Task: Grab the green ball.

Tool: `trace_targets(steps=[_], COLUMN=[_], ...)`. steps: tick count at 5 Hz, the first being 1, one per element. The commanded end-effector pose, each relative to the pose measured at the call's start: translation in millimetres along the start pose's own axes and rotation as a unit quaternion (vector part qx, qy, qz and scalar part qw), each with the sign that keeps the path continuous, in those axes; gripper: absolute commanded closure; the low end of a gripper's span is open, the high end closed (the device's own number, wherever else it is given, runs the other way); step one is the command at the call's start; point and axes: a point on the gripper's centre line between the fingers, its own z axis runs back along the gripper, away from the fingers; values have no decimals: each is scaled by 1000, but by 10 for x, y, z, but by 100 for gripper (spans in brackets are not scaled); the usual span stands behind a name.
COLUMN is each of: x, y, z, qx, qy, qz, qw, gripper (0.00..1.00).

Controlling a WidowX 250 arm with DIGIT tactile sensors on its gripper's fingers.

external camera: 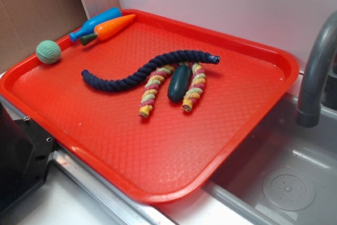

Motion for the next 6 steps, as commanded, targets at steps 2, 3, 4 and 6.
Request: trace_targets(steps=[2,3,4,6], x=[208,257,372,444], y=[233,513,1025,1690], z=[-511,-707,-793,-1113], qx=[37,52,43,89], qy=[-10,-19,-69,-58], qz=[47,161,283,507], qw=[998,985,956,856], gripper=[0,0,0,0])
